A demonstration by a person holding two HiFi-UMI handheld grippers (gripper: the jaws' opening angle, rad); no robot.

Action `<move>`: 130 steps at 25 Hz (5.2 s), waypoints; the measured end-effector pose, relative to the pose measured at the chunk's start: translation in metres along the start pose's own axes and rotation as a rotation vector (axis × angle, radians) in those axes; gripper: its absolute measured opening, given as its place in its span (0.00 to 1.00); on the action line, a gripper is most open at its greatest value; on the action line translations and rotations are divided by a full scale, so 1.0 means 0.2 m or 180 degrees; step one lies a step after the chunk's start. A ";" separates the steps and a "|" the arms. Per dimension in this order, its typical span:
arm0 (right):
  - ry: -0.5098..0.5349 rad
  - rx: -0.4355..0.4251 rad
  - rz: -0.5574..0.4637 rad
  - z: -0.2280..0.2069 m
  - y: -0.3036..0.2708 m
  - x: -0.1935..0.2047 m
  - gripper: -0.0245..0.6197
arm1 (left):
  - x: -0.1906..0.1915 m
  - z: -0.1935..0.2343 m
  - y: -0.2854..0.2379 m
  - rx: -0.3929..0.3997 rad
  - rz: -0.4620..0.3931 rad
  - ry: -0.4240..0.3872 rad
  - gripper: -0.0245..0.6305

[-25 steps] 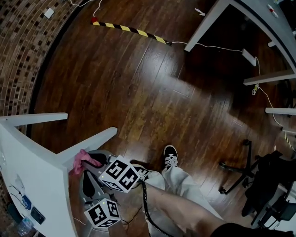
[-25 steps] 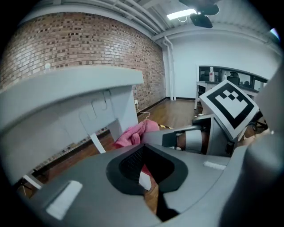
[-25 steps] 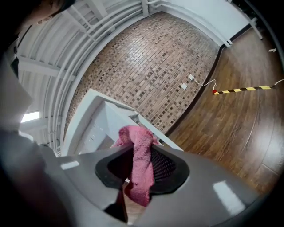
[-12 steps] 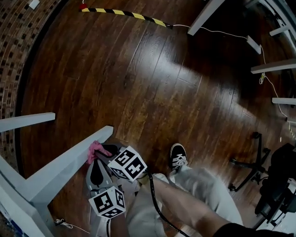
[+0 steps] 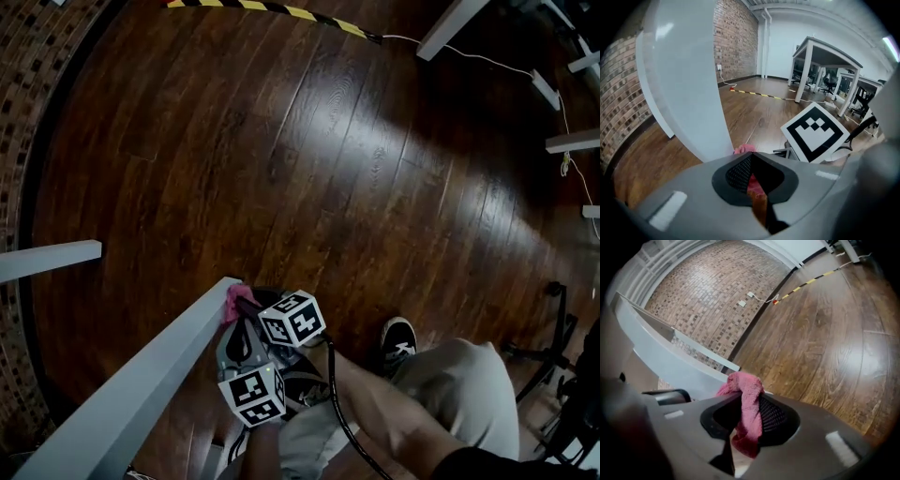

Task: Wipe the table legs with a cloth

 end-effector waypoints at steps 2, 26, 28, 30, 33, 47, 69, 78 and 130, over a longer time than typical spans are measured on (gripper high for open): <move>0.0011 0.0092 0.0148 -0.12 -0.11 0.02 0.17 | 0.08 0.03 -0.13 0.0012 0.0103 0.0008 0.03; 0.1451 -0.1769 0.0033 1.67 1.13 -1.24 0.16 | -0.85 -0.22 1.36 -0.0555 -0.0485 -0.0010 0.03; 0.1504 -0.1882 -0.0019 1.82 1.29 -1.33 0.16 | -0.98 -0.30 1.52 -0.0620 -0.0610 0.0059 0.03; 0.1544 -0.1962 0.0000 1.90 1.41 -1.39 0.16 | -1.07 -0.38 1.65 -0.0668 -0.0712 0.0135 0.03; 0.1509 -0.2103 0.0145 1.93 1.51 -1.43 0.17 | -1.18 -0.52 1.76 -0.0723 -0.0820 0.0250 0.03; 0.2033 -0.2485 0.1308 2.00 1.42 -1.60 0.17 | -1.71 -0.66 1.71 -0.1469 -0.1456 0.1113 0.03; 0.2449 -0.3231 0.2650 2.46 0.69 -1.84 0.17 | -2.19 -0.13 1.45 -0.2720 -0.1383 0.2552 0.03; 0.3058 -0.3658 0.3176 2.79 0.38 -1.99 0.18 | -2.46 0.39 1.42 -0.3619 -0.1641 0.3117 0.03; 0.1851 -0.2395 0.3148 2.75 -1.32 -2.02 0.18 | -2.27 2.11 1.09 -0.4027 -0.1384 0.3093 0.03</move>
Point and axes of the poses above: the fingertips, and each gripper's own axes: y backward along the fingers, z to its left, x out of its underside, the point moved 8 cm from there along y, backward along the fingers, and after that the axes turned 10 degrees about x, right-handed, at the moved point
